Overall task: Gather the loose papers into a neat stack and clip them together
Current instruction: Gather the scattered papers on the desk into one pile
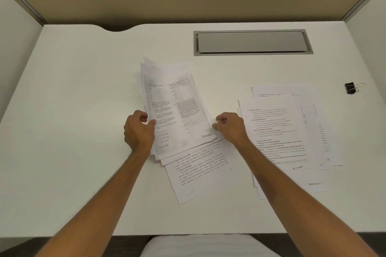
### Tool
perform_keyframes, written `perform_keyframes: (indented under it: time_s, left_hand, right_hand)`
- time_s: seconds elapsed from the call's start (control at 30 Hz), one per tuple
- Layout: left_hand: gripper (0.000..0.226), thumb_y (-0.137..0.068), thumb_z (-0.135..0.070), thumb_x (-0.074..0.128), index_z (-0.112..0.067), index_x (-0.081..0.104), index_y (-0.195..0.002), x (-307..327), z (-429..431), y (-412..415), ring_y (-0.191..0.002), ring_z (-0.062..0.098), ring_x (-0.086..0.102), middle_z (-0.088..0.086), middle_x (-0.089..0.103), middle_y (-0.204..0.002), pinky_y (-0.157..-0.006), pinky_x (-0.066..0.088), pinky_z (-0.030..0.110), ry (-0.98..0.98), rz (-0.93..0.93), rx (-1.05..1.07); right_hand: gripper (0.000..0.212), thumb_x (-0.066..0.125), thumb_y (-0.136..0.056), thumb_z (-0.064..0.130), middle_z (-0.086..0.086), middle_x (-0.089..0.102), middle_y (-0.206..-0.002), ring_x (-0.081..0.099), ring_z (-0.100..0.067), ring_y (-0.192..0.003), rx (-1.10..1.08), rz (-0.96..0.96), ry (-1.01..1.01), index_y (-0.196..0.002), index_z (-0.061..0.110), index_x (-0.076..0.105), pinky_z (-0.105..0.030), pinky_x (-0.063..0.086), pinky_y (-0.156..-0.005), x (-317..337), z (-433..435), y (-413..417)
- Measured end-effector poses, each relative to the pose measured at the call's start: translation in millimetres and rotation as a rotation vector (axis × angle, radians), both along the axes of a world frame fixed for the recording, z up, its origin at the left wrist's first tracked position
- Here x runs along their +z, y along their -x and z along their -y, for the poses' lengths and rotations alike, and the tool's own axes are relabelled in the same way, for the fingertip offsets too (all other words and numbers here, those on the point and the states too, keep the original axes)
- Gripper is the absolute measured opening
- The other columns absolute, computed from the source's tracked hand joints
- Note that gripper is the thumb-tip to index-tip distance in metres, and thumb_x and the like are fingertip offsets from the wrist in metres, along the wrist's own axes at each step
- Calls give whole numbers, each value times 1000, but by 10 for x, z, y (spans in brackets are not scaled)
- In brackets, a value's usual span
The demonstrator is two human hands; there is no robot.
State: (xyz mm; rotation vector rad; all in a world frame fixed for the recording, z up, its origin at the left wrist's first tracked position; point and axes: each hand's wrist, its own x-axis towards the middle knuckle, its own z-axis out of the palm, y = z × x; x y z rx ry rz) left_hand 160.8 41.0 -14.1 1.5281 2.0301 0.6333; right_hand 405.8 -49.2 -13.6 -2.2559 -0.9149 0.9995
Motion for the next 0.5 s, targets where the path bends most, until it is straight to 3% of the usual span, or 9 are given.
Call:
perform_keyframes:
  time_s: [0.2, 0.3, 0.5]
  left_hand:
    - [26, -79, -9, 84, -21, 61, -85, 54, -5, 38, -76, 26, 73, 0, 71, -81, -71, 62, 39, 195, 324, 118]
    - [28, -77, -3, 84, -22, 63, -81, 107, 87, 70, -76, 22, 75, -4, 75, -78, -67, 63, 36, 246, 514, 200]
    - [25, -80, 0, 80, -17, 62, -84, 79, 532, 125, -79, 27, 76, 1, 79, -79, -74, 64, 46, 322, 642, 221]
  right_hand:
    - [39, 79, -85, 23, -5, 70, -104, 67, -20, -98, -14, -32, -47, -120, 9, 69, -27, 51, -88, 48, -29, -2]
    - [43, 77, -86, 34, 1, 67, -99, 64, -13, -91, -34, -95, -95, -121, 12, 68, -21, 47, -78, 100, -31, -18]
    - [54, 78, -83, 44, -6, 70, -114, 67, -18, -91, -22, -151, 47, -125, 13, 62, -26, 49, -70, 142, 77, -74]
